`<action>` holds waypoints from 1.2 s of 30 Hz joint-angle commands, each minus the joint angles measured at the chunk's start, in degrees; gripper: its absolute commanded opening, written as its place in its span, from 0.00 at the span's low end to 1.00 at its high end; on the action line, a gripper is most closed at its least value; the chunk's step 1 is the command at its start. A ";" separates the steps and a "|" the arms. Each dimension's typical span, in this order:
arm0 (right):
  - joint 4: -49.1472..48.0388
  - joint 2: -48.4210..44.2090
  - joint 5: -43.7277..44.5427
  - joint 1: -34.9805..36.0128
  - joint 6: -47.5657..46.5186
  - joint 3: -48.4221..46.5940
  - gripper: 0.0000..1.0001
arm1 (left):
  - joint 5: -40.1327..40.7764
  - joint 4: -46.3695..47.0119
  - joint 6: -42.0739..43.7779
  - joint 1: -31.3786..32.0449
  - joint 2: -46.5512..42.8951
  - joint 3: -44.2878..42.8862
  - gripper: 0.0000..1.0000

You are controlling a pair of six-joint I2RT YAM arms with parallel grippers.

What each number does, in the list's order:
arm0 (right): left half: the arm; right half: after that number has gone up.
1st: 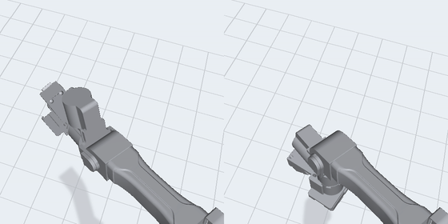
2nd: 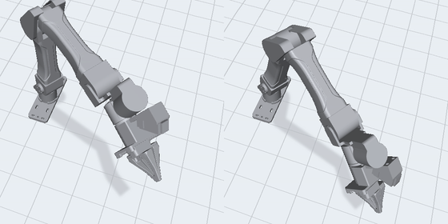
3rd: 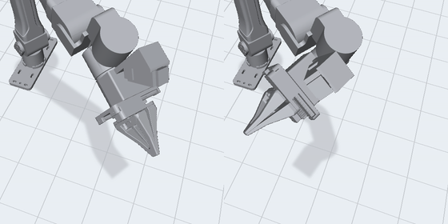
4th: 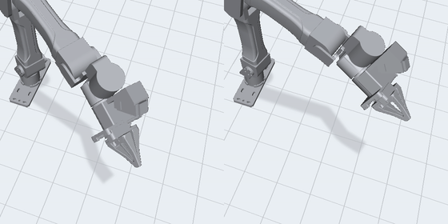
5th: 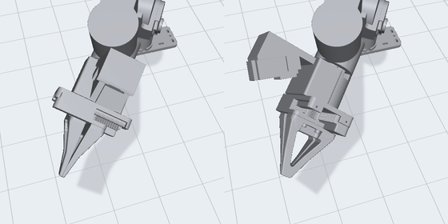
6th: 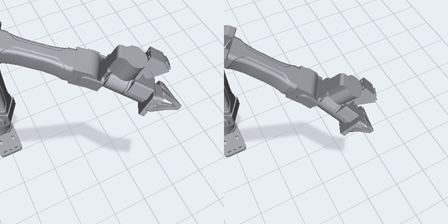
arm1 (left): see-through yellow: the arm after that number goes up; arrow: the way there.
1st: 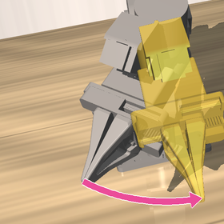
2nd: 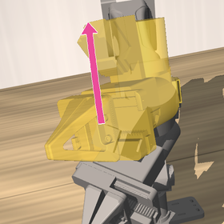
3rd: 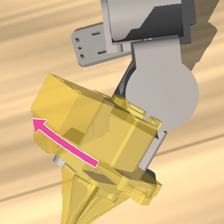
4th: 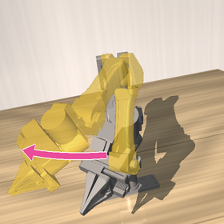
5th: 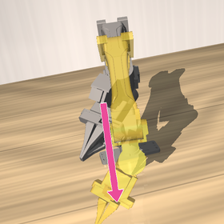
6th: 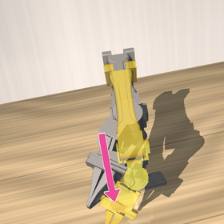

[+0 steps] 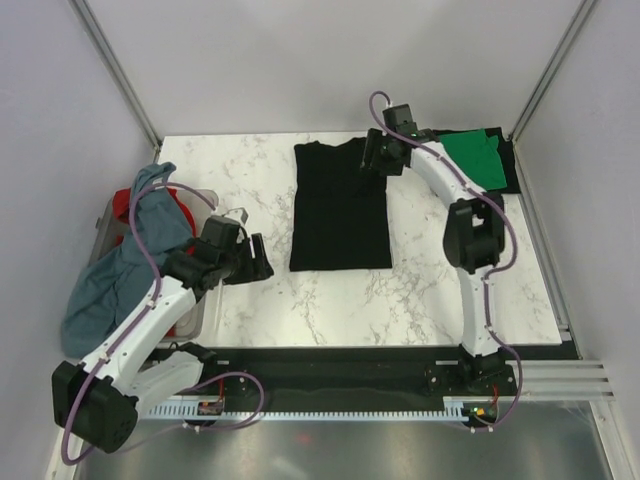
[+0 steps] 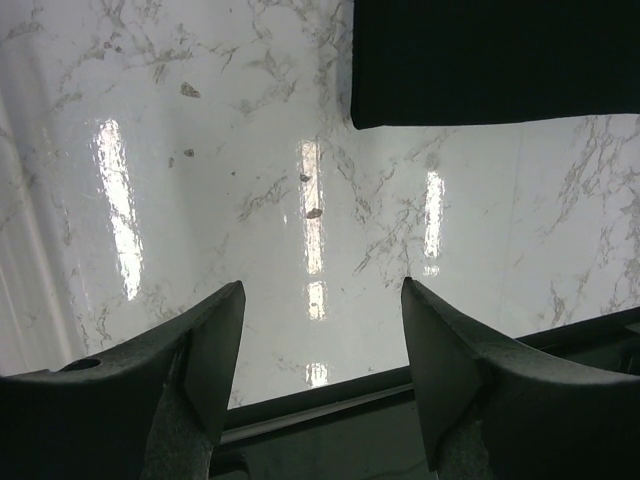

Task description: Fold and stack the t-shirts

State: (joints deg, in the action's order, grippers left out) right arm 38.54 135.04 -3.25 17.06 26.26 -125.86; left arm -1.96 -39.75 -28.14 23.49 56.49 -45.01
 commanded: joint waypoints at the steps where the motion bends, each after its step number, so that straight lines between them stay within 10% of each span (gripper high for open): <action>1: -3.90 -19.57 1.05 2.01 -0.43 14.72 0.70 | 0.46 2.74 -2.88 -0.11 0.19 0.54 0.72; 8: -17.00 -43.80 -9.57 2.01 6.69 59.79 0.72 | -6.57 12.49 -7.98 -0.11 6.95 4.06 0.72; 14: -27.45 -53.56 -13.53 2.01 9.76 79.33 0.76 | -6.22 16.10 -9.83 -0.11 11.18 2.39 0.72; 30: -41.79 -48.91 -15.56 -0.18 8.02 90.71 0.62 | -5.34 21.90 -13.17 -0.19 12.24 6.78 0.75; 36: -43.72 -47.95 -17.84 -1.50 7.40 91.85 0.27 | -5.95 25.93 -14.22 -0.19 14.96 8.36 0.67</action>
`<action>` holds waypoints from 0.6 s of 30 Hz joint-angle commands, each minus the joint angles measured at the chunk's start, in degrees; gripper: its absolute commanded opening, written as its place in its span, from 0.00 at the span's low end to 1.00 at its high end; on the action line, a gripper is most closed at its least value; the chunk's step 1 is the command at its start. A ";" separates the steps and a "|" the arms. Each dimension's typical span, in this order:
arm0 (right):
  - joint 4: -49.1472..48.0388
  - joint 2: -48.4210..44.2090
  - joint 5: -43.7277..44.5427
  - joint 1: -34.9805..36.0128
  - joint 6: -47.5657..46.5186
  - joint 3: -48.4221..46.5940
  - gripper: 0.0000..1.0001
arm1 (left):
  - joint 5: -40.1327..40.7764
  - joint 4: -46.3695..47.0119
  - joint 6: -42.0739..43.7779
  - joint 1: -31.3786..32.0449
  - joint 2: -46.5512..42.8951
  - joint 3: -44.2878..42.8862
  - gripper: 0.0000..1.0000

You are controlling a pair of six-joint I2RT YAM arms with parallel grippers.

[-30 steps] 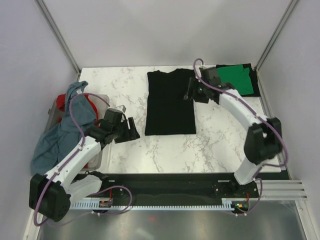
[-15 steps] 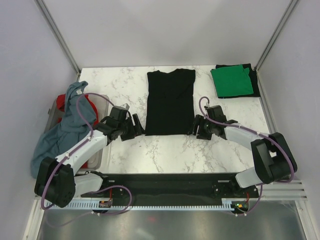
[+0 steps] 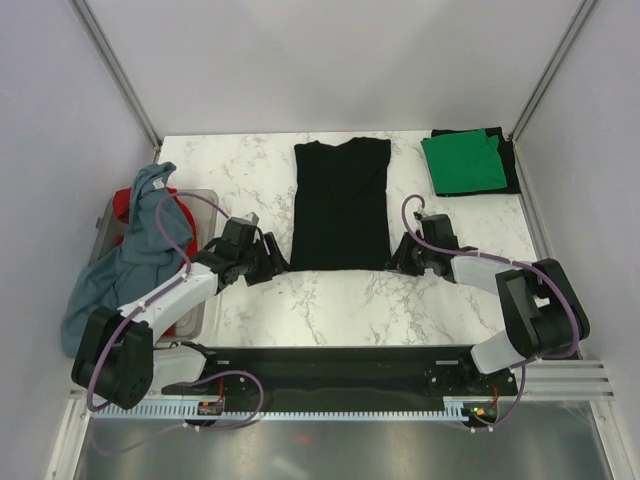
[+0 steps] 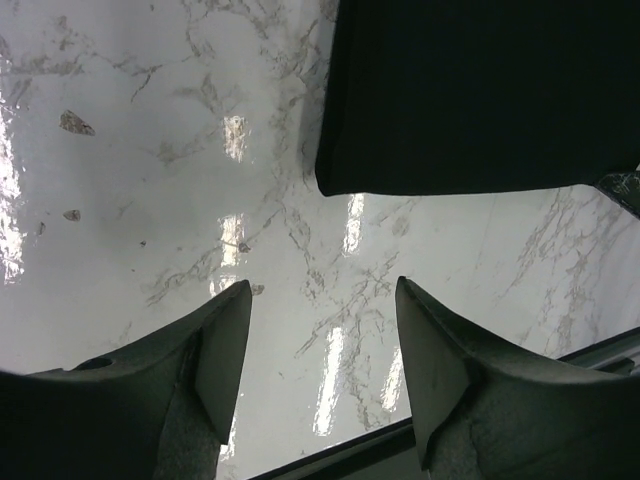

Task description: Fold and stack the t-shirts

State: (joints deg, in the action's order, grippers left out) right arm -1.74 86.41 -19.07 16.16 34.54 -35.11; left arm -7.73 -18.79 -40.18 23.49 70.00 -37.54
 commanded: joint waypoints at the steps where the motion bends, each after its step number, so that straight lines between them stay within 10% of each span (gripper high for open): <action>1: -3.80 0.78 -2.37 -0.78 -0.97 1.36 0.12 | -0.71 6.12 -2.27 -0.19 1.98 1.24 0.66; 3: -4.41 1.04 -3.16 -0.78 -1.23 2.06 0.01 | -1.50 9.10 -2.79 -0.11 3.82 2.38 0.64; 18: -7.58 2.53 -5.45 -0.96 -1.85 5.32 0.00 | -2.47 23.27 -4.82 0.16 14.82 5.63 0.59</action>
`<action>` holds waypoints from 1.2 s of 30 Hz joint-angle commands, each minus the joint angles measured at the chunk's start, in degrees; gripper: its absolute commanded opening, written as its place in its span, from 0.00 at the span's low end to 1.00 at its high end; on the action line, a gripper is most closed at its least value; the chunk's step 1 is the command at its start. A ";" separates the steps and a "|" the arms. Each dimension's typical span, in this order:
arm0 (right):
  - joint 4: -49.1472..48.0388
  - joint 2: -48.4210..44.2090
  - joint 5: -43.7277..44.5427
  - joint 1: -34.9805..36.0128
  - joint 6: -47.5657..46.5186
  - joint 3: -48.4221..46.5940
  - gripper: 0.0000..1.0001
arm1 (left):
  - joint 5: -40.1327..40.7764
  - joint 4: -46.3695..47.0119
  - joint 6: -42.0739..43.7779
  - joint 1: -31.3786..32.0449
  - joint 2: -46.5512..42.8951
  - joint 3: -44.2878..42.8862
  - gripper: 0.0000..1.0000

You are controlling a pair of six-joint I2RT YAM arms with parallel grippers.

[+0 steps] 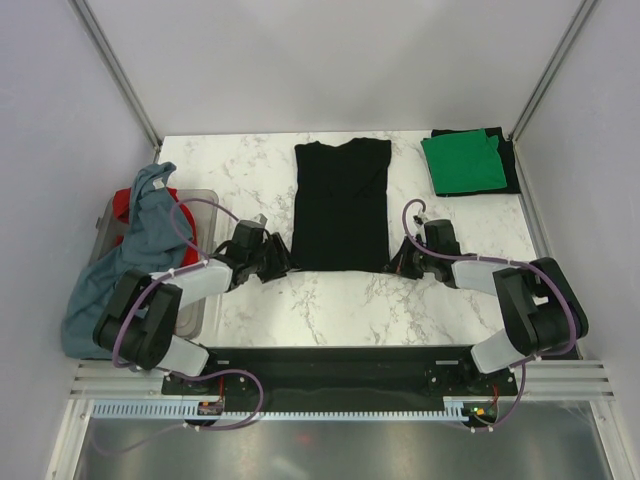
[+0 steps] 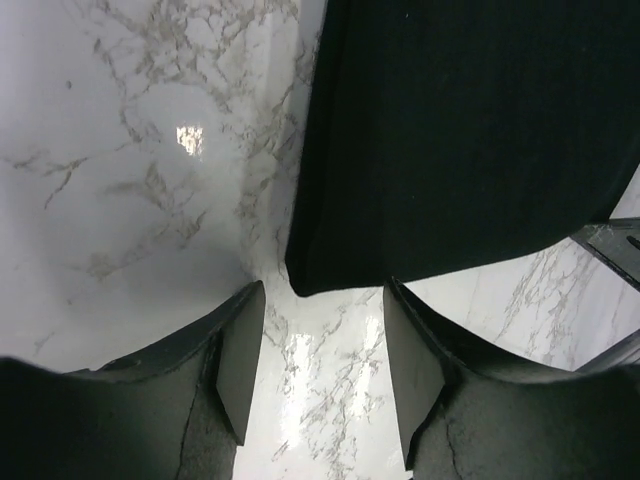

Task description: Fold and stack the t-shirts

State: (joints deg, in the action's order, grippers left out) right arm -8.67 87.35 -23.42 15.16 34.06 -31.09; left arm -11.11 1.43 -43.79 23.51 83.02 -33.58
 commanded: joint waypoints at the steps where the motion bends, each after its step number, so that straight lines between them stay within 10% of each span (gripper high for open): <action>1: -0.82 1.86 -1.19 0.13 -1.28 1.30 0.00 | 1.01 3.14 -1.21 0.14 2.14 1.68 0.58; 9: -1.62 3.97 -2.33 0.05 -1.37 0.94 0.00 | 1.27 6.12 -1.74 0.22 6.62 2.03 0.40; 15: -1.09 3.62 -3.38 -0.48 -1.19 0.77 0.00 | 1.36 5.78 -1.47 0.22 6.80 1.15 0.02; 36: 41.44 -49.20 2.93 8.65 16.73 -4.23 0.00 | 5.30 -36.66 -11.49 18.14 -40.39 -6.92 0.02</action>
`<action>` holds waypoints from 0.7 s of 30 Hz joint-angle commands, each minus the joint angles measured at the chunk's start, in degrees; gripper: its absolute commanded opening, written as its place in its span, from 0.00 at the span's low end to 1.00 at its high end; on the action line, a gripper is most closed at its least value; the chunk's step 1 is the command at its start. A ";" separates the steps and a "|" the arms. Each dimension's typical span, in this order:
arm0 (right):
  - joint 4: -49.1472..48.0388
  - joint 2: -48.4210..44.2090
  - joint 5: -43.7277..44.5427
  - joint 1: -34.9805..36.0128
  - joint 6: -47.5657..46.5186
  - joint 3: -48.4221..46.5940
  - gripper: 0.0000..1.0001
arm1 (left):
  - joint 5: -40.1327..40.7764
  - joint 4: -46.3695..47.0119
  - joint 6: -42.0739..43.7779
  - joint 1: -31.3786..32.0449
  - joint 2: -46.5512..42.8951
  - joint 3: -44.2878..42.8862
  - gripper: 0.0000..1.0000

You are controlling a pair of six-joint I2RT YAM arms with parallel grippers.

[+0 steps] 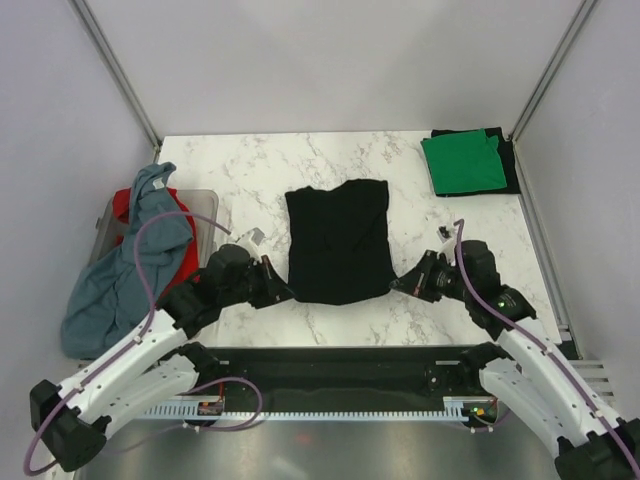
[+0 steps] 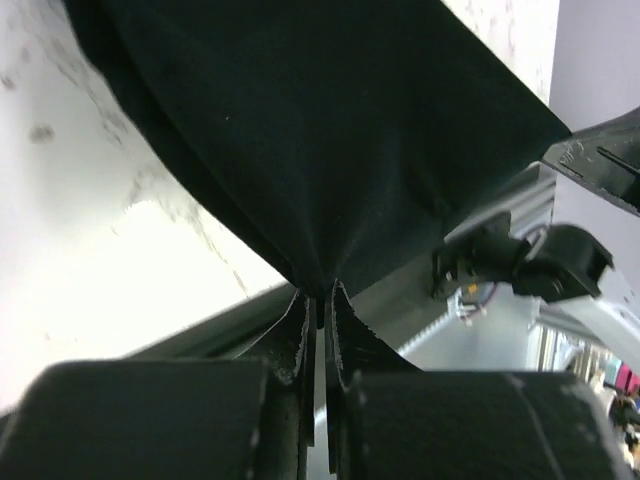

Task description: Fold and stack the t-shirts

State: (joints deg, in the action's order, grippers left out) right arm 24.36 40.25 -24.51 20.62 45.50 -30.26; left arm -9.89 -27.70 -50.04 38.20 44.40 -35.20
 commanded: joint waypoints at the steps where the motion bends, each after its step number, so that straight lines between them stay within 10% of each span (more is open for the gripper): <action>1: 9.99 -2.37 5.34 4.07 5.48 -8.64 0.00 | 5.22 -10.50 -5.94 5.73 -1.95 -8.71 0.02; 10: 20.90 8.52 17.03 5.57 -2.24 -29.05 0.00 | 16.21 -20.46 1.43 6.54 8.76 -27.62 0.02; 21: 17.74 27.06 20.12 3.20 -10.59 -38.29 0.00 | 16.40 -19.41 5.92 -2.32 18.96 -29.84 0.02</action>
State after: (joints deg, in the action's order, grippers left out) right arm 43.42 65.82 -6.37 25.36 39.00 -64.27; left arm 5.41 -47.09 -47.86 38.52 62.26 -63.24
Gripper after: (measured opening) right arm 0.012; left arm 0.039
